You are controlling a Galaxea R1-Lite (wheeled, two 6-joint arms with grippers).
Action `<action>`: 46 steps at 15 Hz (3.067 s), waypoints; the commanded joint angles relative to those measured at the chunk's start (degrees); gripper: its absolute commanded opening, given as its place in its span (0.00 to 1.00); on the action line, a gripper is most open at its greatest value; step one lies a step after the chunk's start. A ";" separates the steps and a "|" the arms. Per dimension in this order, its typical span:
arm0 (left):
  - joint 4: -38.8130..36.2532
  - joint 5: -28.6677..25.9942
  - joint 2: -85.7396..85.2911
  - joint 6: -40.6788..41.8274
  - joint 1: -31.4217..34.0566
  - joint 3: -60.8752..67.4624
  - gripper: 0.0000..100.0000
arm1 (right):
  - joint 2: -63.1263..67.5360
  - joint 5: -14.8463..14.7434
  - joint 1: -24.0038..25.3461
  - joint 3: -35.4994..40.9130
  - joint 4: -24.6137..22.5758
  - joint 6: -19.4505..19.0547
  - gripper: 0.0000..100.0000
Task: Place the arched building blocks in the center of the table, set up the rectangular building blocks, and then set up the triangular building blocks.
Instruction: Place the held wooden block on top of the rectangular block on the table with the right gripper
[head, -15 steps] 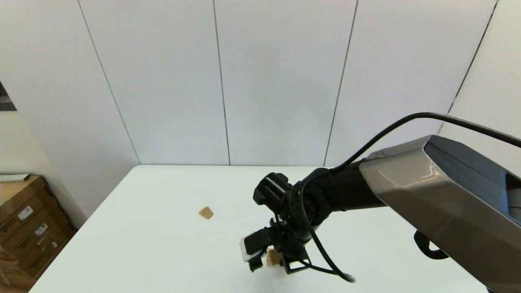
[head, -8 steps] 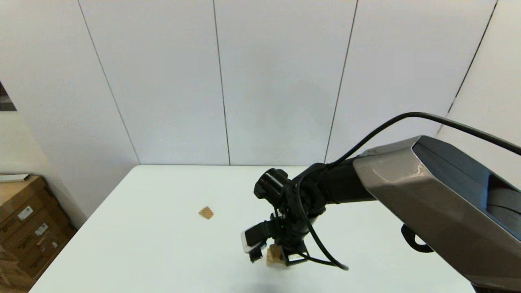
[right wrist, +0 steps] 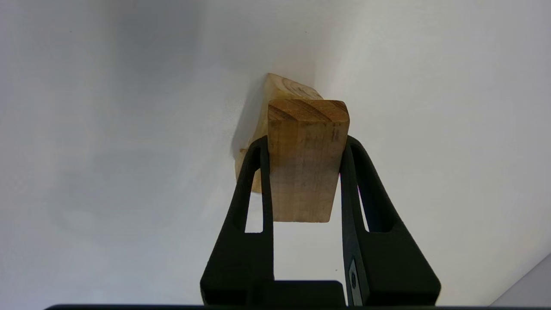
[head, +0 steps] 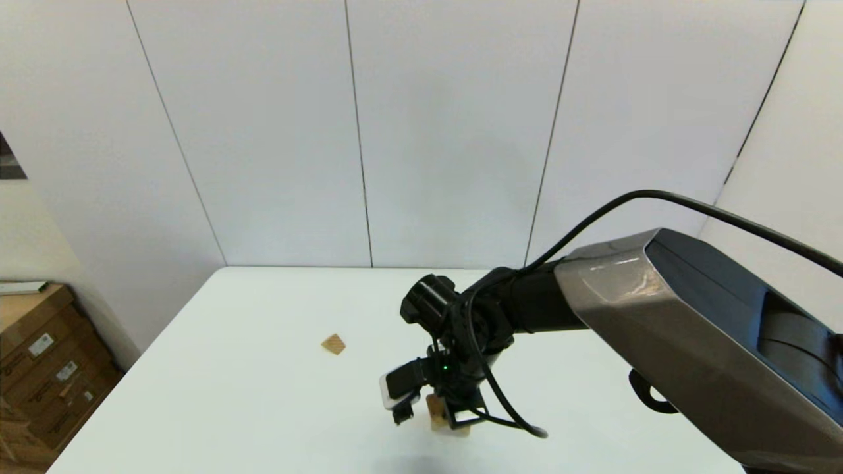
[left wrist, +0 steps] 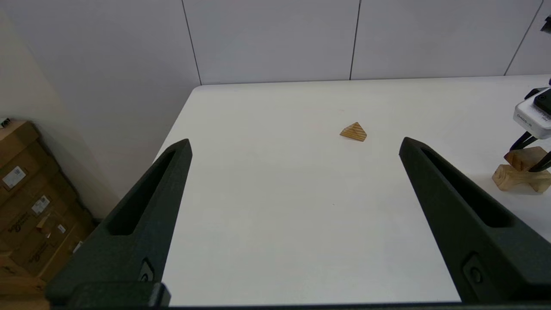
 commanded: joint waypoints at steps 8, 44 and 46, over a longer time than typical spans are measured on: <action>-0.04 0.00 0.07 0.02 0.02 0.18 1.00 | 0.13 -0.36 0.03 -0.28 0.15 -0.04 0.00; -0.04 0.00 0.07 0.02 0.02 0.09 1.00 | 2.51 -1.50 1.35 -4.68 6.65 10.33 0.00; -0.04 0.00 0.07 0.02 0.02 0.18 1.00 | 2.51 -1.50 1.35 -4.59 6.65 10.33 0.00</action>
